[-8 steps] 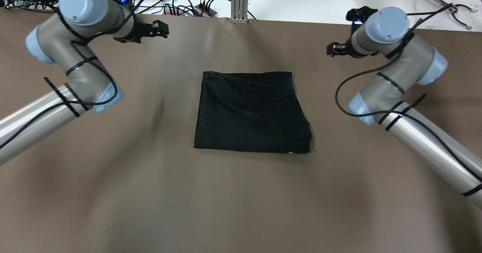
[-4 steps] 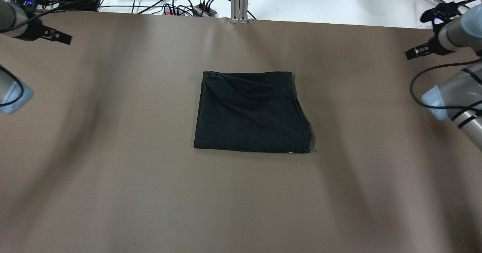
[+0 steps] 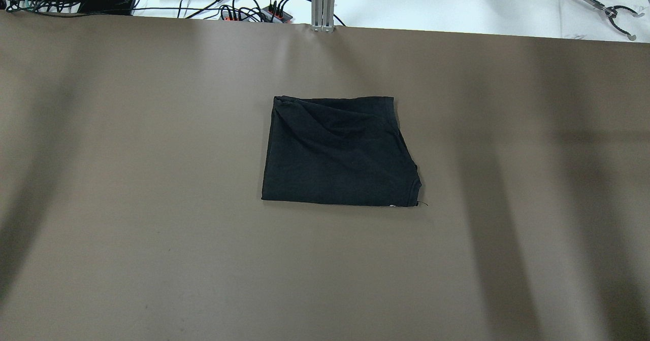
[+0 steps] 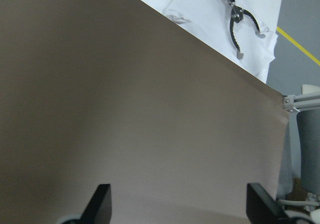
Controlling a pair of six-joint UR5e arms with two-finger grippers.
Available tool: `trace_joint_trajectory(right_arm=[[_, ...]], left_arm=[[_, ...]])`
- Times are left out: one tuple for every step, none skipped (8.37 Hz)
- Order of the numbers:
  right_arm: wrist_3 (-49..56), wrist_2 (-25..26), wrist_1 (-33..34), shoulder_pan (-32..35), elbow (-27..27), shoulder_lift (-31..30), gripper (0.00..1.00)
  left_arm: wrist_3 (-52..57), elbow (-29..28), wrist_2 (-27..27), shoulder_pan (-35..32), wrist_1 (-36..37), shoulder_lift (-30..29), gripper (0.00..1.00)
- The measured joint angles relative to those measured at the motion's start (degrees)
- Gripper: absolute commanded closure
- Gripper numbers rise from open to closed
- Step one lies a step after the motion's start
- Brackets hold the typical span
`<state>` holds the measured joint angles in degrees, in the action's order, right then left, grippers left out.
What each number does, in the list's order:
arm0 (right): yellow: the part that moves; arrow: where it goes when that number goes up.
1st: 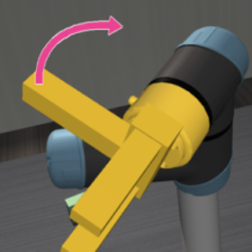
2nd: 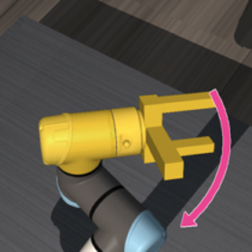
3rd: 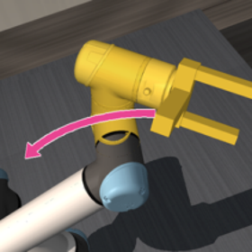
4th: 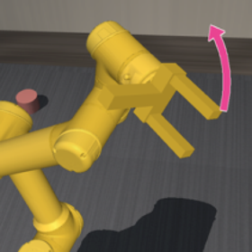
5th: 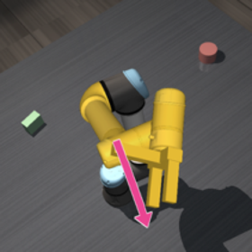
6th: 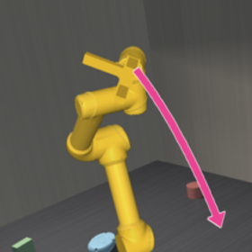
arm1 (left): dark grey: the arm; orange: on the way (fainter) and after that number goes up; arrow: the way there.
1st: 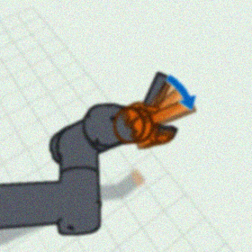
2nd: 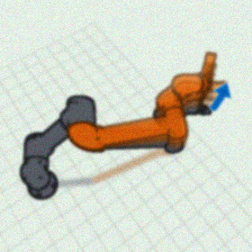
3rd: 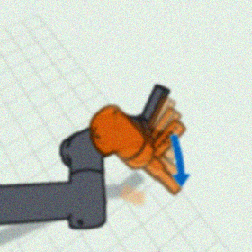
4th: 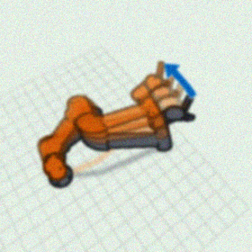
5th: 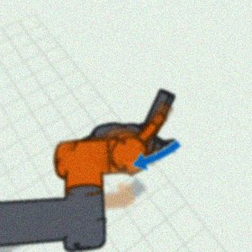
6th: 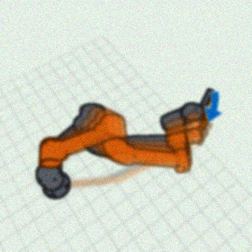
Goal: Fold clothes
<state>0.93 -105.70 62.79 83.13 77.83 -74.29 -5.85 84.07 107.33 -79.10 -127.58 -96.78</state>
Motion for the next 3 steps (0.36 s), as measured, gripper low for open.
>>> trace_joint_trajectory(right_arm=[[2.27,-0.18,-0.58,1.38,0.09,-1.36,0.05],[3.34,-0.25,-1.17,2.02,0.11,-2.25,0.05],[3.74,-0.28,-1.78,2.27,0.12,-2.99,0.05]], left_arm=[[1.00,0.08,0.55,-0.64,-2.62,2.43,0.06],[1.19,0.37,0.58,-0.84,-4.06,3.47,0.06],[1.14,0.57,0.47,-0.82,-4.36,3.35,0.06]])
